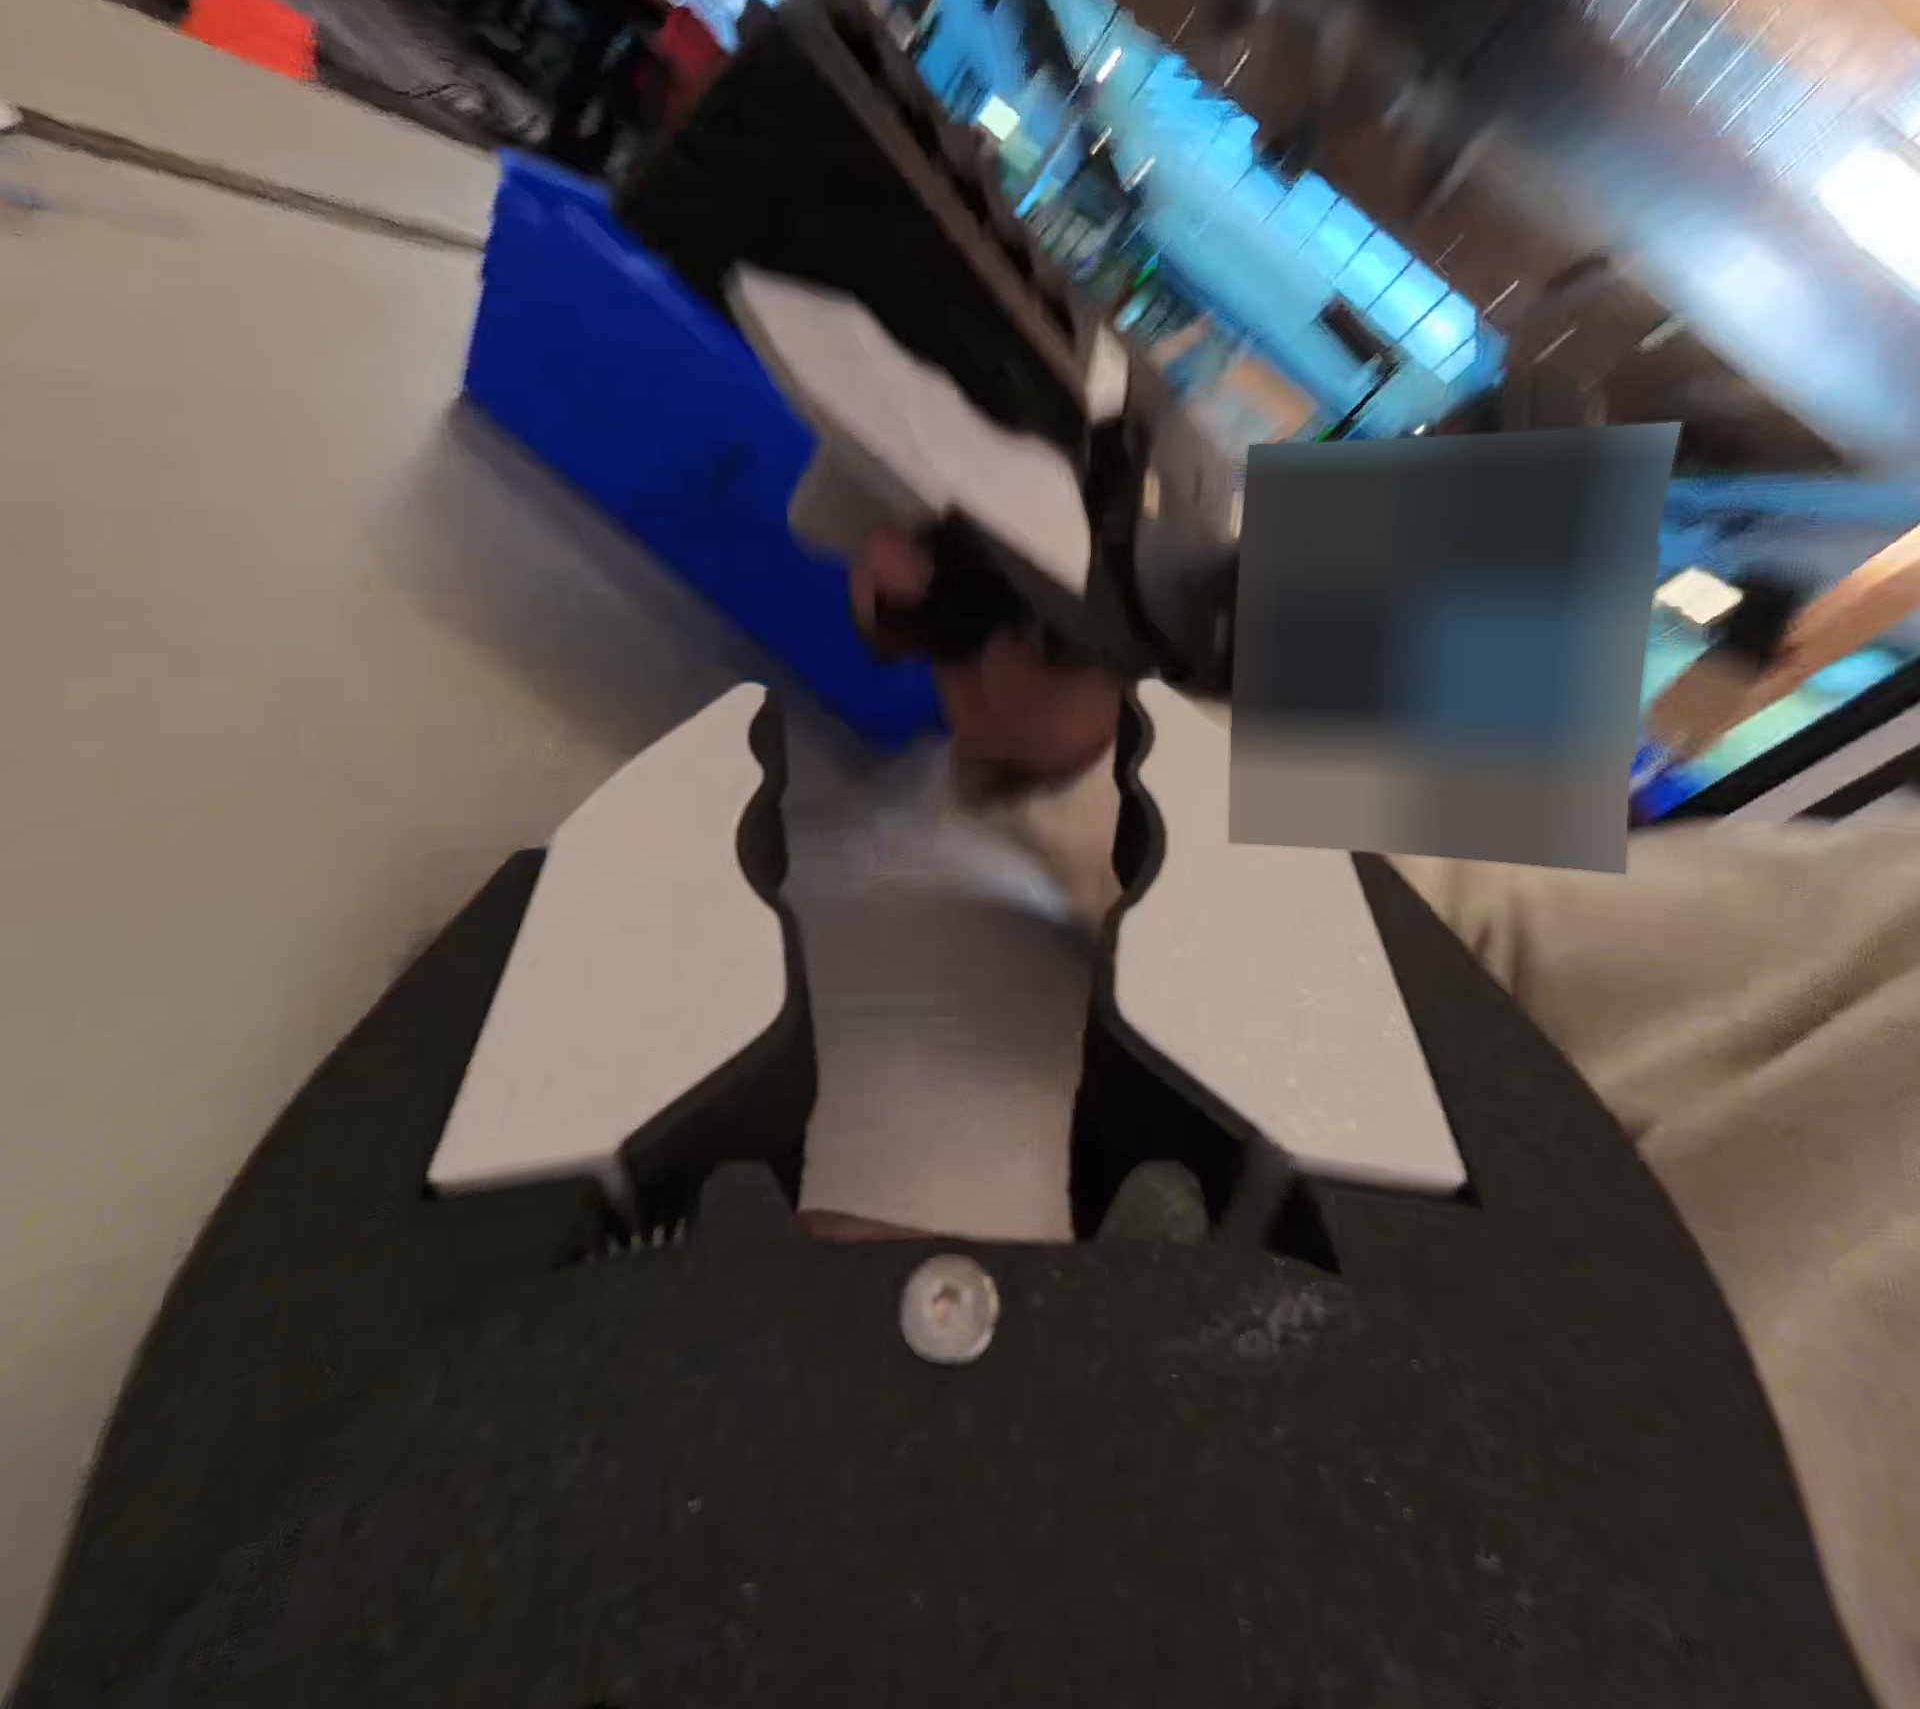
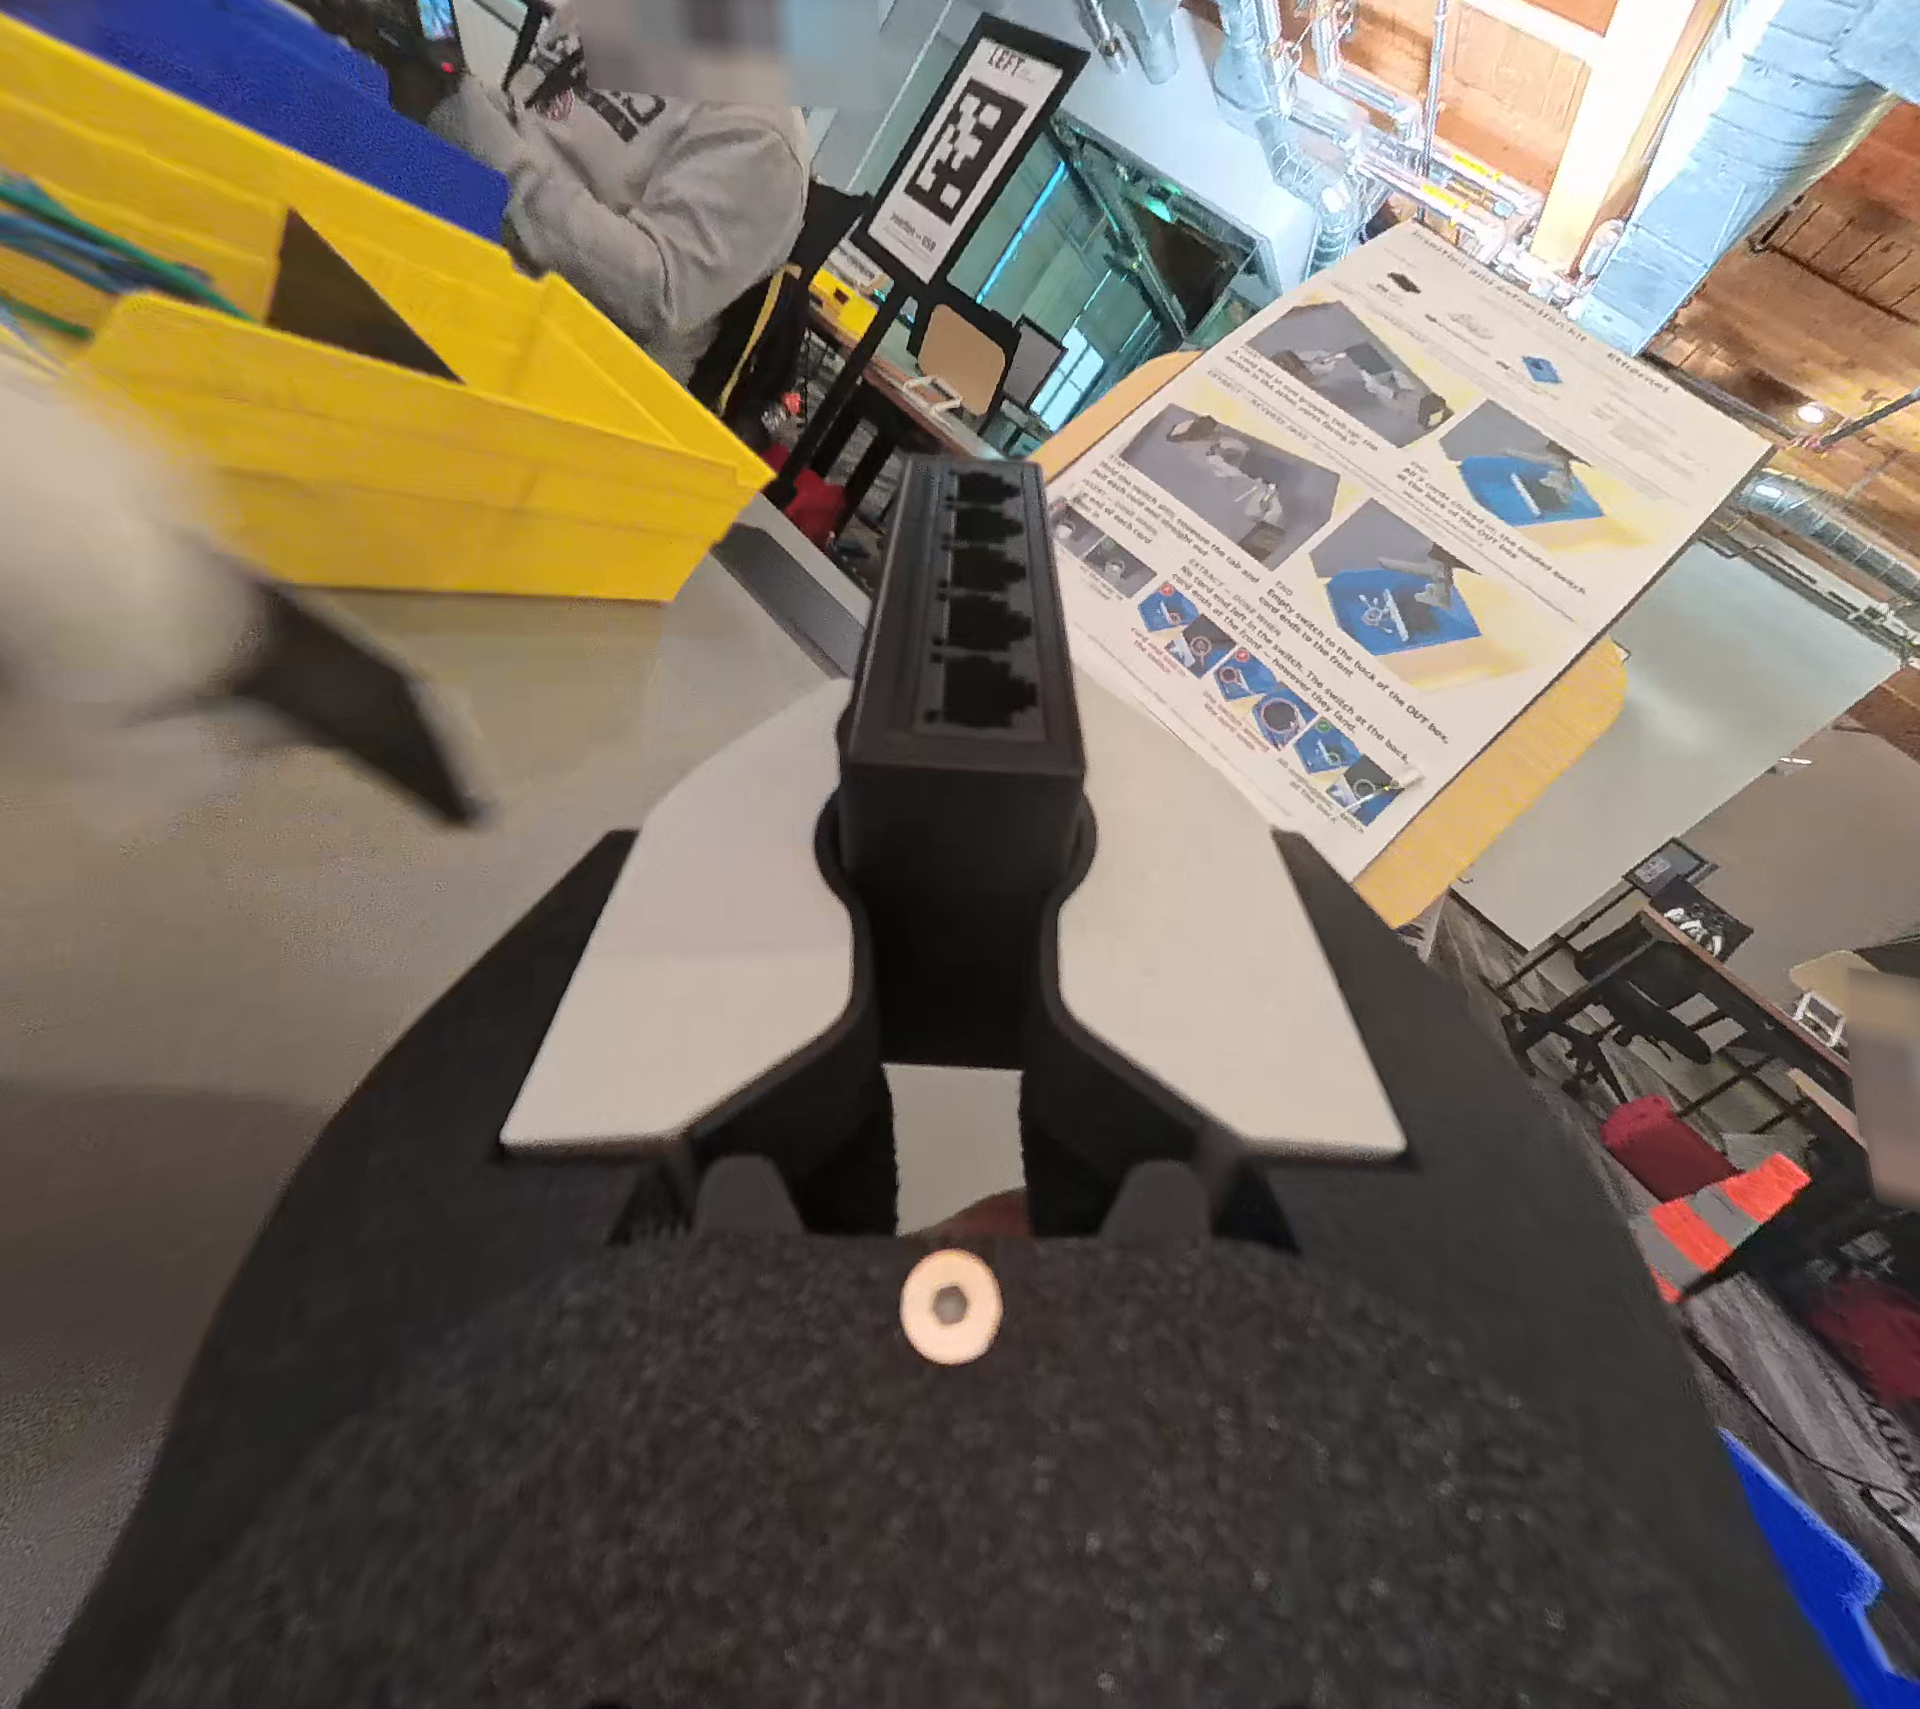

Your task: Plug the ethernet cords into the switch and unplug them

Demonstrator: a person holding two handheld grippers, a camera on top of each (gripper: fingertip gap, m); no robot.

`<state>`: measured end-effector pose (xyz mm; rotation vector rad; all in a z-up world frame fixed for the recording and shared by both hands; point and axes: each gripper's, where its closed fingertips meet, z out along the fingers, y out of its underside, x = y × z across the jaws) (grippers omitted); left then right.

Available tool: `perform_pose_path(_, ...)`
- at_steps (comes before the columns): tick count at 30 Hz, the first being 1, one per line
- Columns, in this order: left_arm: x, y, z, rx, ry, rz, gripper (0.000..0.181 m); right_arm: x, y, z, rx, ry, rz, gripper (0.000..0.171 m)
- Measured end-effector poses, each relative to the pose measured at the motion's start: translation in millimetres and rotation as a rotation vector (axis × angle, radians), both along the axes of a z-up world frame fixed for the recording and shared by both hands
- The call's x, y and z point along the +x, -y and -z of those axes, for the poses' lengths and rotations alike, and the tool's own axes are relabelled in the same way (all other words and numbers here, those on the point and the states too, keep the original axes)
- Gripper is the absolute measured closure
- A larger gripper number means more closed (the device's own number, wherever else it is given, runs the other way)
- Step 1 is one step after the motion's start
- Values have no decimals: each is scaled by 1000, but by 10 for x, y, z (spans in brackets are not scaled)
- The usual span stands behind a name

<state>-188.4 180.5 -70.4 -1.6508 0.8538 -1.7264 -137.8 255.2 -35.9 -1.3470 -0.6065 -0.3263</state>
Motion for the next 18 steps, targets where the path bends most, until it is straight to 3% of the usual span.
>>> perform_pose_path(1,-156,118,127,76,-76,-11,121,33,-19,18,-13,14,8,140)
perform_pose_path(4,-617,477,403,211,-209,-39,120,114,-114,127,-84,43,26,140)
perform_pose_path(7,-909,647,436,235,-210,-141,123,89,-264,235,-140,78,30,140)
perform_pose_path(10,-916,842,345,235,-170,-154,124,-92,-500,258,-157,166,4,140)
perform_pose_path(13,-841,1034,370,293,-218,-70,121,-378,-807,241,-152,218,-47,141)
perform_pose_path(16,-869,1001,388,452,-278,-95,122,-581,-1210,421,-92,340,-77,140)
perform_pose_path(18,-912,987,380,467,-278,-97,122,-551,-1479,596,-78,350,-96,140)
